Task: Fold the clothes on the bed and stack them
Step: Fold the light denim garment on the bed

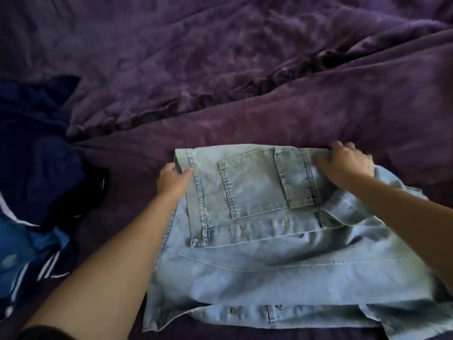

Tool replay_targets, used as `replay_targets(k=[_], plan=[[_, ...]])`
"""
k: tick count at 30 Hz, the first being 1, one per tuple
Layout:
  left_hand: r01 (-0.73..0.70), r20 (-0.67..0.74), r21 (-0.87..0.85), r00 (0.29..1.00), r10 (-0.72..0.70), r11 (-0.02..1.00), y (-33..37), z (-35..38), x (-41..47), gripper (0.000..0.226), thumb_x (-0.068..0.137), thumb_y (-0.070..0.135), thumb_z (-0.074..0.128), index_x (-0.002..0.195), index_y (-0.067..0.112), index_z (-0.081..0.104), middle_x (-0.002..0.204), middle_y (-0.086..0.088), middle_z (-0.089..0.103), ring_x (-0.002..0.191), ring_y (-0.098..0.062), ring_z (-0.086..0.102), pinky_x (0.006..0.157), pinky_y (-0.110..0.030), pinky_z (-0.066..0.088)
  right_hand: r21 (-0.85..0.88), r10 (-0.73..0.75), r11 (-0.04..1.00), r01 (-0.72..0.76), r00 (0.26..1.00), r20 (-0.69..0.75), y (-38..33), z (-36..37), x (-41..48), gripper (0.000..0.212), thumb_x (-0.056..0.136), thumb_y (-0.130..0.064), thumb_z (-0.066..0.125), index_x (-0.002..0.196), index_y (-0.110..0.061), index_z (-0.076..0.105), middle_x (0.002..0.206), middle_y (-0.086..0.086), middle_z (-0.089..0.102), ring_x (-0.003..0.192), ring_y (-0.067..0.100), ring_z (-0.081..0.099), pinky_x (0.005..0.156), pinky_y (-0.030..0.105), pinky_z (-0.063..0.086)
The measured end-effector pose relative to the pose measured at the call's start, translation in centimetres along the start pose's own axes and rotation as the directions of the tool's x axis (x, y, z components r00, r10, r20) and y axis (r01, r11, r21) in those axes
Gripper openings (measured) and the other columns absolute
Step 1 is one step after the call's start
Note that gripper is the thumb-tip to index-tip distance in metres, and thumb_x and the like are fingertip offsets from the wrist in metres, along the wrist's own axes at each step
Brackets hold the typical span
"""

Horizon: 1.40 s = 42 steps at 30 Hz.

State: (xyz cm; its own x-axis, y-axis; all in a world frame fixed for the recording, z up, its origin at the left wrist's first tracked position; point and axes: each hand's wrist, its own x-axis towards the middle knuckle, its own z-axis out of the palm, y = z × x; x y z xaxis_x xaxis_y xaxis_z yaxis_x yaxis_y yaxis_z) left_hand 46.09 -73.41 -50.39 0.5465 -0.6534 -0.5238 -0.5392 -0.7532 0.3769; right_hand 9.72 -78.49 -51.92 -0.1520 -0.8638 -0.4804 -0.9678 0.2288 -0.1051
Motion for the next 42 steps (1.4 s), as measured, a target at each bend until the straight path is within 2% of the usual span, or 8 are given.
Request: replay_targets(k=[5,11,15,21,25,30,36,42], plan=[[-0.021,-0.048,-0.402,0.999,0.002,0.915,1.1,1.5,3.9,0.012,0.075,0.015,0.076,0.078,0.009,0.067,0.063,0.005,0.053,0.054,-0.005,0.046,0.05,-0.021,0.036,0.026,-0.071,0.997,0.073,0.994,-0.087,-0.2,0.9,-4.4,0.028,0.088,-0.042,0.058,0.098,-0.016,0.058,0.095,0.02,0.067,0.088,0.044,0.061,0.067,0.039,0.037],[-0.172,-0.249,-0.263,0.963,0.105,0.949,4.4,-4.2,11.0,0.013,0.078,0.024,0.067,0.079,0.017,0.057,0.078,-0.002,0.049,0.071,-0.012,0.045,0.053,-0.024,0.037,0.142,-0.257,0.945,0.295,0.937,-0.238,-2.1,-2.1,-5.2,0.023,0.082,-0.036,0.071,0.086,-0.018,0.057,0.071,-0.005,0.048,0.073,0.034,0.061,0.06,0.03,0.033],[-0.102,-0.234,-0.129,0.97,0.07,0.986,3.0,-3.6,10.9,0.03,0.084,0.022,0.063,0.109,0.007,0.067,0.104,-0.01,0.066,0.096,-0.023,0.062,0.081,-0.034,0.047,0.137,-0.481,0.877,0.461,0.844,0.238,-2.7,2.2,-7.3,0.05,0.077,-0.075,0.045,0.072,-0.027,0.057,0.076,-0.013,0.053,0.077,0.012,0.057,0.061,0.029,0.041],[-0.103,-0.163,-0.089,0.983,0.088,0.991,-0.4,-1.2,6.3,0.052,0.073,0.037,0.074,0.117,0.017,0.055,0.104,-0.01,0.069,0.1,-0.031,0.064,0.089,-0.044,0.051,0.374,-0.008,0.927,0.006,1.0,0.006,-2.5,3.2,-4.8,0.047,0.09,-0.052,0.052,0.069,-0.012,0.063,0.061,0.003,0.06,0.071,0.03,0.061,0.064,0.036,0.044],[-0.104,-0.103,-0.021,0.989,0.102,0.994,-1.4,0.3,2.6,0.063,0.076,0.027,0.075,0.13,0.018,0.046,0.127,-0.015,0.058,0.117,-0.036,0.053,0.098,-0.046,0.044,0.604,0.093,0.761,-0.239,0.96,0.263,-5.7,2.6,-2.6,0.049,0.078,-0.058,0.068,0.057,-0.014,0.061,0.049,-0.006,0.054,0.052,0.014,0.051,0.053,0.027,0.039],[-0.295,-0.1,0.139,0.945,0.31,0.945,-3.3,-3.0,3.3,0.056,0.079,0.007,0.069,0.131,0.014,0.05,0.105,-0.017,0.065,0.101,-0.04,0.059,0.089,-0.044,0.046,0.779,0.283,0.596,-0.194,0.959,0.023,-7.1,0.9,2.0,0.021,0.066,-0.024,0.085,0.076,-0.02,0.067,0.082,0.0,0.07,0.08,0.017,0.067,0.079,0.037,0.058],[-0.294,-0.031,0.455,0.938,0.345,0.84,-2.7,-4.2,5.7,0.049,0.081,0.009,0.063,0.127,0.017,0.049,0.116,-0.019,0.05,0.105,-0.044,0.052,0.084,-0.05,0.045,0.252,0.159,0.956,-0.153,0.987,-0.002,-5.9,-4.2,6.4,0.032,0.071,-0.04,0.076,0.097,-0.021,0.072,0.094,0.005,0.069,0.088,0.025,0.064,0.08,0.035,0.055],[-0.123,-0.135,0.077,0.982,0.133,0.989,2.6,-2.0,10.6,0.061,0.076,0.03,0.074,0.13,0.017,0.05,0.129,-0.012,0.057,0.118,-0.034,0.054,0.099,-0.043,0.045,0.295,-0.095,0.953,0.062,0.99,0.099,-7.4,-3.4,7.0,0.039,0.079,-0.042,0.075,0.109,-0.018,0.071,0.094,0.001,0.069,0.086,0.02,0.064,0.075,0.028,0.05]])
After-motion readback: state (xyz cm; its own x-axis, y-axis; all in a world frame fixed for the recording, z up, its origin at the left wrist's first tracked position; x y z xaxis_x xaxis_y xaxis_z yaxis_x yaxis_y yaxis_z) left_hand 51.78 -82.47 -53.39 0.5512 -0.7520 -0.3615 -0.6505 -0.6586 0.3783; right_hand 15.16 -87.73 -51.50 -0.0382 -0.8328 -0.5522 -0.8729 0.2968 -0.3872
